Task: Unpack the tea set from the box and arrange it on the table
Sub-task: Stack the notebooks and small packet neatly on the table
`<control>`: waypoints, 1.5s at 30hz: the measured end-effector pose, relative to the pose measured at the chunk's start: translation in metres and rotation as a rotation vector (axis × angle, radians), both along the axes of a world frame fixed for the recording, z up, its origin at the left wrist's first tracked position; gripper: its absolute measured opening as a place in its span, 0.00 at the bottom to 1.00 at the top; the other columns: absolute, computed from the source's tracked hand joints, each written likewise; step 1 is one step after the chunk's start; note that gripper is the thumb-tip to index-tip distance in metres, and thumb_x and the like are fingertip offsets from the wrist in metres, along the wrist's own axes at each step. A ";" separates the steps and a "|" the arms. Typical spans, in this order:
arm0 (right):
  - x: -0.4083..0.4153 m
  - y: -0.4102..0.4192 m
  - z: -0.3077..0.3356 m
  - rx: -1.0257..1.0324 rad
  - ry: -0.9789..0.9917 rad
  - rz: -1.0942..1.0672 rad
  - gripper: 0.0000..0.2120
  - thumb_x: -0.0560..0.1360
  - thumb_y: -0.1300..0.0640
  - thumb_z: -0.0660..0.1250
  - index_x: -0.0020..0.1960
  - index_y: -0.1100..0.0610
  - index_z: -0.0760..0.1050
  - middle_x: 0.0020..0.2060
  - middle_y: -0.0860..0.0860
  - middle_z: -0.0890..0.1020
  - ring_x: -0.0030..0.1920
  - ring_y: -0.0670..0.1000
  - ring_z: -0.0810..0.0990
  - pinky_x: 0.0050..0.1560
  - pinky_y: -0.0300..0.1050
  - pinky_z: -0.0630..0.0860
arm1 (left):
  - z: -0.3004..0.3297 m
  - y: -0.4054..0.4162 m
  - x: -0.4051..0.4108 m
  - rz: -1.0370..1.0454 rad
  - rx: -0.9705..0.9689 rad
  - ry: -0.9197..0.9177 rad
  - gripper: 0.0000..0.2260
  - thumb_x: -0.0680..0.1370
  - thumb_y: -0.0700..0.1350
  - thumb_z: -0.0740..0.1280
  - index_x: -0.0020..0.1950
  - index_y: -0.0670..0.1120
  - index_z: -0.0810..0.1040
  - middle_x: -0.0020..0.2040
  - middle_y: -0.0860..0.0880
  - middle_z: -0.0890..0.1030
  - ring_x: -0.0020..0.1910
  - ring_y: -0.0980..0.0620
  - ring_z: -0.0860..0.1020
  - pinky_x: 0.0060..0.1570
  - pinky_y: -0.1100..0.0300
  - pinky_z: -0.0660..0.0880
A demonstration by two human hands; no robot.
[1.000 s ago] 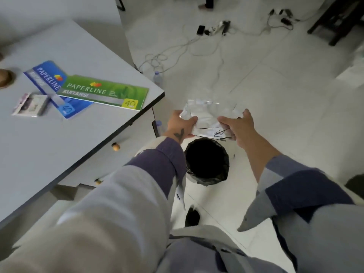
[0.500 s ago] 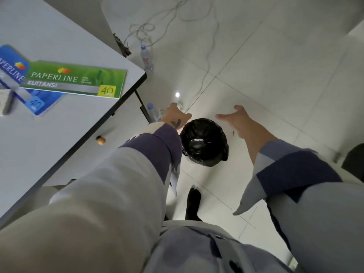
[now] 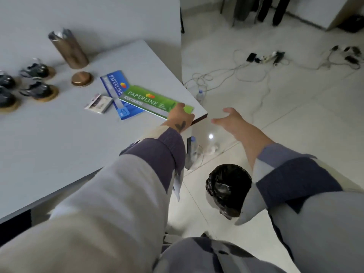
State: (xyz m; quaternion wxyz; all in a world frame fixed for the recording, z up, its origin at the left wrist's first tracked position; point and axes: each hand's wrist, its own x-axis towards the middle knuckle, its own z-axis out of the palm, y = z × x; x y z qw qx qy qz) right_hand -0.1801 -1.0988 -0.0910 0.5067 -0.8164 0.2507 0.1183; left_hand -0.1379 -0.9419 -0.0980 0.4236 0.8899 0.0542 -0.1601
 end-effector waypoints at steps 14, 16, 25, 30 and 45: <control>0.129 0.178 -0.022 -0.469 -0.126 0.561 0.28 0.69 0.50 0.73 0.67 0.48 0.71 0.65 0.54 0.74 0.64 0.58 0.72 0.62 0.48 0.71 | -0.006 0.209 0.078 0.377 0.190 0.013 0.18 0.76 0.44 0.64 0.65 0.44 0.71 0.63 0.44 0.74 0.62 0.43 0.73 0.61 0.51 0.72; 0.142 0.190 -0.029 -0.598 -0.122 0.621 0.30 0.69 0.46 0.72 0.69 0.47 0.68 0.65 0.55 0.71 0.66 0.60 0.69 0.63 0.52 0.69 | -0.014 0.226 0.094 0.368 0.244 0.061 0.23 0.76 0.47 0.66 0.69 0.46 0.67 0.67 0.44 0.70 0.65 0.43 0.69 0.63 0.50 0.71; 0.177 0.203 -0.050 -0.760 -0.021 0.639 0.34 0.62 0.39 0.74 0.65 0.43 0.67 0.62 0.53 0.69 0.62 0.59 0.67 0.64 0.50 0.66 | -0.041 0.273 0.138 0.248 0.464 0.119 0.35 0.71 0.55 0.71 0.73 0.52 0.58 0.70 0.44 0.63 0.68 0.42 0.63 0.63 0.45 0.67; 0.190 0.210 -0.045 -0.748 0.034 0.650 0.34 0.59 0.43 0.76 0.62 0.44 0.66 0.59 0.54 0.68 0.60 0.59 0.67 0.62 0.49 0.67 | -0.042 0.286 0.147 0.141 0.583 0.114 0.36 0.70 0.57 0.73 0.72 0.52 0.60 0.67 0.45 0.66 0.65 0.43 0.66 0.59 0.46 0.69; 0.285 0.312 -0.022 -0.502 0.072 0.446 0.40 0.64 0.36 0.72 0.69 0.49 0.60 0.64 0.59 0.65 0.66 0.62 0.65 0.65 0.59 0.68 | -0.046 0.308 0.156 0.120 0.528 0.044 0.37 0.64 0.61 0.75 0.68 0.56 0.64 0.61 0.48 0.69 0.60 0.47 0.69 0.55 0.48 0.75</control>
